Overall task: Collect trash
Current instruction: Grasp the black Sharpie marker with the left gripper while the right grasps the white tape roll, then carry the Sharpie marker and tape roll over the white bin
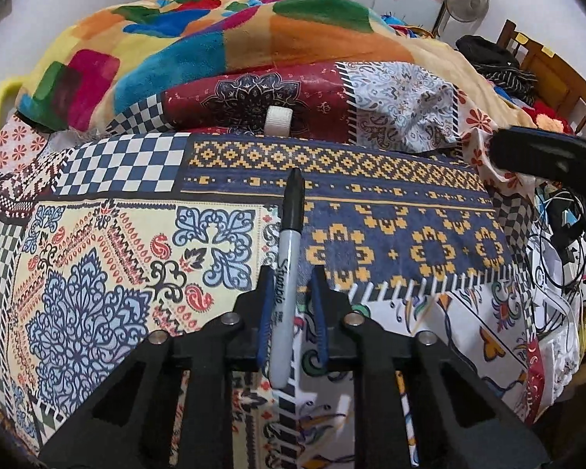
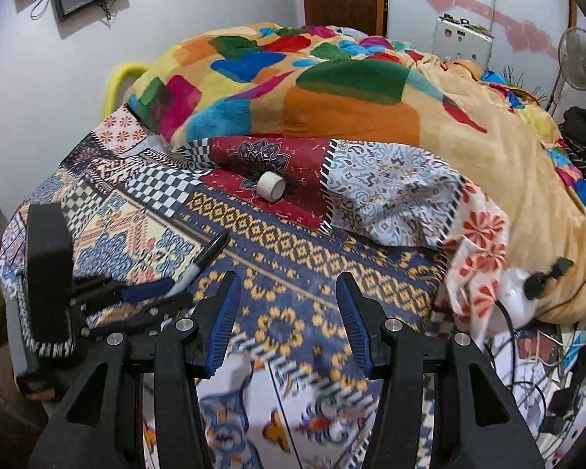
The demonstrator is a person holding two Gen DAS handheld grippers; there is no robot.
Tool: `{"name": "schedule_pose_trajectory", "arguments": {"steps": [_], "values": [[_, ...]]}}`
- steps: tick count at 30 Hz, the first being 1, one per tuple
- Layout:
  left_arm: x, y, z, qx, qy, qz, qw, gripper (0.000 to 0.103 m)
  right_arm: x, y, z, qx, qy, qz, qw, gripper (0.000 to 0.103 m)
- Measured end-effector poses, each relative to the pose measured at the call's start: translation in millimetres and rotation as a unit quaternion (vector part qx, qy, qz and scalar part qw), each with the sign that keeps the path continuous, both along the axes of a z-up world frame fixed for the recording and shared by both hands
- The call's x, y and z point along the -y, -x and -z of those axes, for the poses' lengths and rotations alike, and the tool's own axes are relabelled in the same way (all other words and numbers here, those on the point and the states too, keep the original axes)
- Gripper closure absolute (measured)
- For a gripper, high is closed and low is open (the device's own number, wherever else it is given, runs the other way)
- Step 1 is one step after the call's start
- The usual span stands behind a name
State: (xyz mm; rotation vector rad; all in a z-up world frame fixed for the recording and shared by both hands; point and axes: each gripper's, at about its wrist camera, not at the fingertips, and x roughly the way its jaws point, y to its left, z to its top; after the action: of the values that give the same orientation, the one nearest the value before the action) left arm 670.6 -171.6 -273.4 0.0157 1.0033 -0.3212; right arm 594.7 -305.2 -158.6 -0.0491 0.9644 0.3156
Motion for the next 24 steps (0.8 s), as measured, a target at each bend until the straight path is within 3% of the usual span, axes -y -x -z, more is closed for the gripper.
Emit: {"name": "schedule_pose_trajectory", "arguments": {"steps": [4, 9, 18, 24], "values": [[-3.3, -1.8, 0.3, 0.008, 0.007, -0.001, 0.9999, 0.093, -12.1, -27.3, 7.2, -0.016, -0.015, 0.001, 1.0, 0.056], [-32.8, 6.8, -7.5, 0.032, 0.028, -0.042, 0.9982, 0.093, -38.8, -67.9, 17.5, -0.026, -0.019, 0.011, 0.999, 0.056], [-107.3, 33.7, -28.1, 0.087, 0.025, -0.115, 0.9892, 0.093, -73.7, -135.5, 70.9, -0.078, -0.021, 0.079, 0.994, 0.056], [-135.5, 43.7, -27.3, 0.094, 0.03, -0.141, 0.985, 0.093, -86.2, -150.6, 95.8, -0.096, 0.026, 0.12, 0.988, 0.056]]}}
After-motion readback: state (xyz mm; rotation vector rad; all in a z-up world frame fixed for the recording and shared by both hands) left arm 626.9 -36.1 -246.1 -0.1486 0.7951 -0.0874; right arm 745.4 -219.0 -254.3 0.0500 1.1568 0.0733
